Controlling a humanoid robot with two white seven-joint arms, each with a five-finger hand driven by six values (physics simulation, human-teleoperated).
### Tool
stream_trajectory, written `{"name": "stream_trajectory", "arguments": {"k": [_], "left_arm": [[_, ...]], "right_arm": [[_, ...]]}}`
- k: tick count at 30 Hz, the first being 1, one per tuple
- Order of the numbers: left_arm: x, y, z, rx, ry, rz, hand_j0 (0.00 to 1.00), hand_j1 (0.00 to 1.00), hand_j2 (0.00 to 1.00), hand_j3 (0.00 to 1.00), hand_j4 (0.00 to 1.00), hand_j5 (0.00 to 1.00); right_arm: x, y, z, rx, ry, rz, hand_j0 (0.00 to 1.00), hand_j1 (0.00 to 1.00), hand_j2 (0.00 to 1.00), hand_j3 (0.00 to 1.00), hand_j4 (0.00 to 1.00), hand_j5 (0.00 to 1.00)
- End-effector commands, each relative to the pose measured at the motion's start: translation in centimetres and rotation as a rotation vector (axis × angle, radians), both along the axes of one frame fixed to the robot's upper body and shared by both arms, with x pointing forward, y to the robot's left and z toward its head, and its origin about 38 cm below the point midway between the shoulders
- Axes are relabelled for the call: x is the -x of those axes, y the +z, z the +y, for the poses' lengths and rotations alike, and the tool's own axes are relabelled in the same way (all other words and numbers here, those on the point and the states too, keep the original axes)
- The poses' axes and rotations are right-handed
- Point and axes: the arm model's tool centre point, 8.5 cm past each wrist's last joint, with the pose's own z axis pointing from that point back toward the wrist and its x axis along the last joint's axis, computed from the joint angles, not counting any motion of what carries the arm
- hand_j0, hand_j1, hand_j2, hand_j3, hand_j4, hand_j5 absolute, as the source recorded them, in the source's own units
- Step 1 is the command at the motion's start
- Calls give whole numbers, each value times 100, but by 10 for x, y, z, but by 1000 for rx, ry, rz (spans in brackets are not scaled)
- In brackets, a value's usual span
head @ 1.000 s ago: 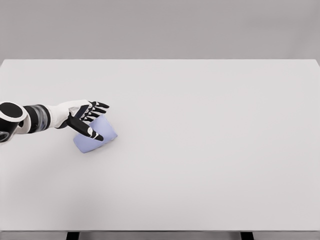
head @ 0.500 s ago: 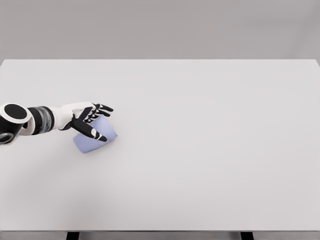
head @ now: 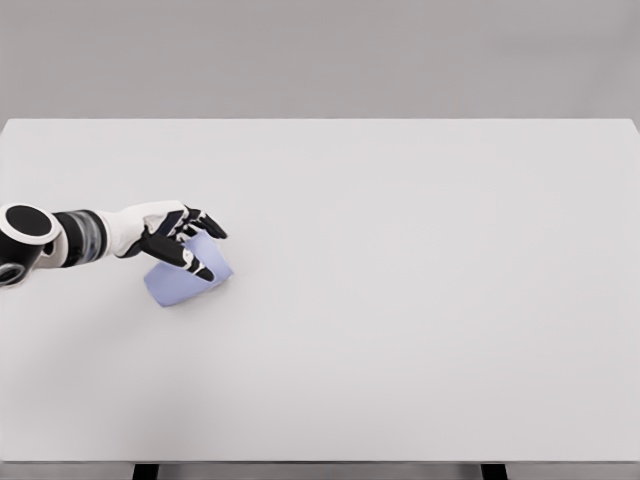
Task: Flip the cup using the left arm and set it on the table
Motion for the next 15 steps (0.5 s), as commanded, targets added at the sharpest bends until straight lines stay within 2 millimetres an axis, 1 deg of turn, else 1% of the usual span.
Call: {"name": "stream_trajectory", "arguments": {"k": [1, 5, 9, 15], "left_arm": [[-1, 3, 3, -3, 6, -9, 38, 38, 38, 38, 38, 38], [-6, 13, 5, 10, 17, -34, 38, 38, 38, 38, 38, 38], [-8, 16, 5, 13, 21, -48, 37, 37, 37, 37, 37, 37], [-8, 17, 13, -5, 34, -58, 34, 34, 34, 34, 34, 34]], "right_arm": [[0, 0, 0, 0, 1, 0, 100, 100, 100, 100, 100, 100], [0, 0, 0, 0, 1, 0, 100, 100, 100, 100, 100, 100], [0, 0, 0, 0, -1, 0, 100, 100, 100, 100, 100, 100], [0, 0, 0, 0, 1, 0, 100, 100, 100, 100, 100, 100]]}}
